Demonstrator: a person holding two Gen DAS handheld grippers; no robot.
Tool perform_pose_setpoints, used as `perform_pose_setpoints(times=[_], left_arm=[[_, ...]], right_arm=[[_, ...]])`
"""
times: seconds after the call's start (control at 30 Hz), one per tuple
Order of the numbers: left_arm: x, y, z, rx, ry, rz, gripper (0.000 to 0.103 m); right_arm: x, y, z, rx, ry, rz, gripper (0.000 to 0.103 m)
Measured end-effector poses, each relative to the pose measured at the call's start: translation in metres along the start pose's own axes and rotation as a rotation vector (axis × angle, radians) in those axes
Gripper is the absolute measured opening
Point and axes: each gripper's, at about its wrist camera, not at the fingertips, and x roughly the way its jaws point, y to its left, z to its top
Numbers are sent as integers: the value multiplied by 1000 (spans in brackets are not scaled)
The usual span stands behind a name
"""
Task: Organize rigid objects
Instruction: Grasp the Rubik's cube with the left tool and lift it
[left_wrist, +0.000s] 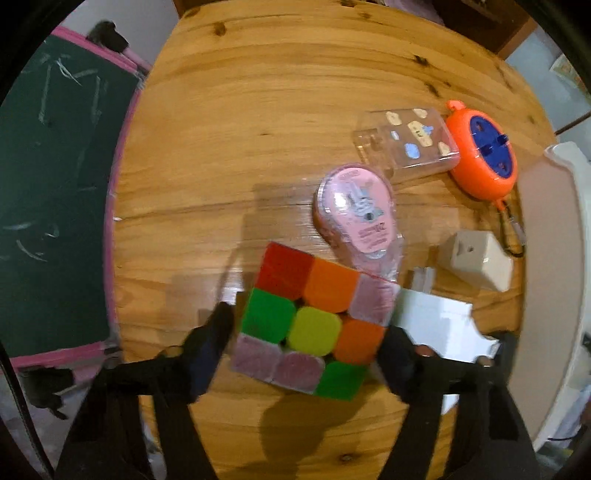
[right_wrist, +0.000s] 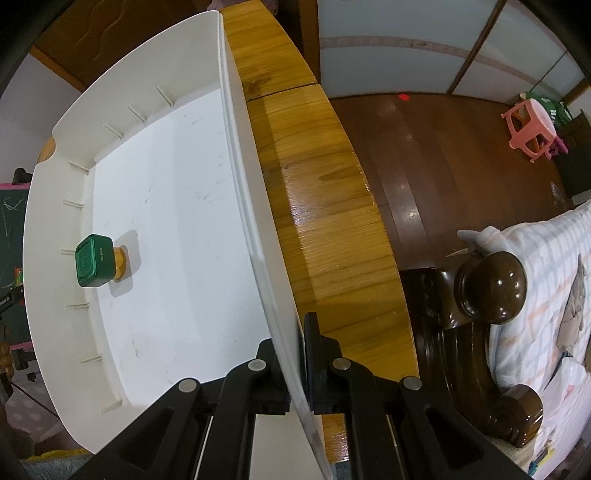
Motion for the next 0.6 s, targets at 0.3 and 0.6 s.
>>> perform_pose_setpoints(times=[0.3,0.6], left_arm=[[-8,-5,-9,-5,-47,53,63],[-72,-25,-31,-61,-140,84,62]], right_arm=[[1,0,0,-5,1,-10,6],[-1,-2,-2,1,-24,13,6]])
